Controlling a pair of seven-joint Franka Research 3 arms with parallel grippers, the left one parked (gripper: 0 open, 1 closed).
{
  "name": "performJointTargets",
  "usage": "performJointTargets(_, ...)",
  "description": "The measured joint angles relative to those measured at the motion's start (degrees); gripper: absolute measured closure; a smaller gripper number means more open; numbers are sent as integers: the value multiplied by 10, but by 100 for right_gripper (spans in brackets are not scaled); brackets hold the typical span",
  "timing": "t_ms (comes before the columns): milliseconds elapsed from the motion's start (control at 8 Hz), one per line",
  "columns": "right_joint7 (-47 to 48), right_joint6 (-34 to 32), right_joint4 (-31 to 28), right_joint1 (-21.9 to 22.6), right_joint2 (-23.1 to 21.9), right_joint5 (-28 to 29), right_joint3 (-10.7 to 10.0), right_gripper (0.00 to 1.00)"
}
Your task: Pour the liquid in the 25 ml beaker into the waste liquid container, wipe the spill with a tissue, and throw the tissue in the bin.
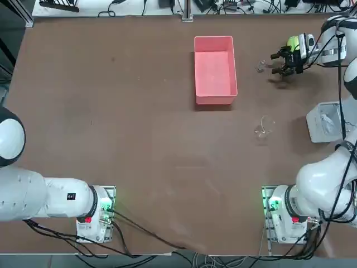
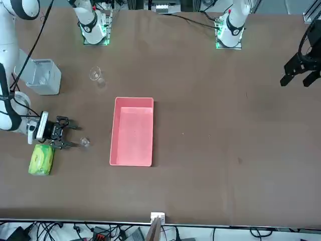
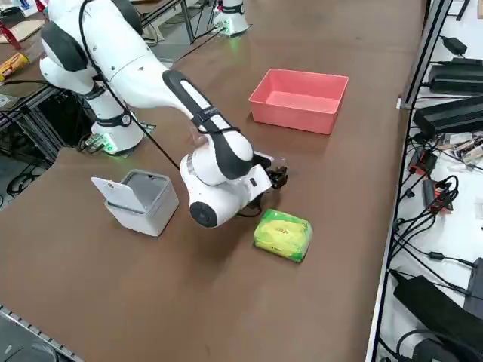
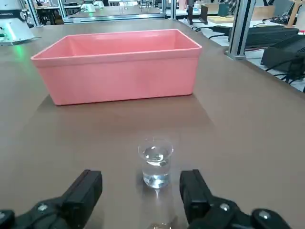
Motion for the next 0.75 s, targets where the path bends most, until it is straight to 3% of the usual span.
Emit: performJointTargets(750,3,17,6,19,11,11,0,0)
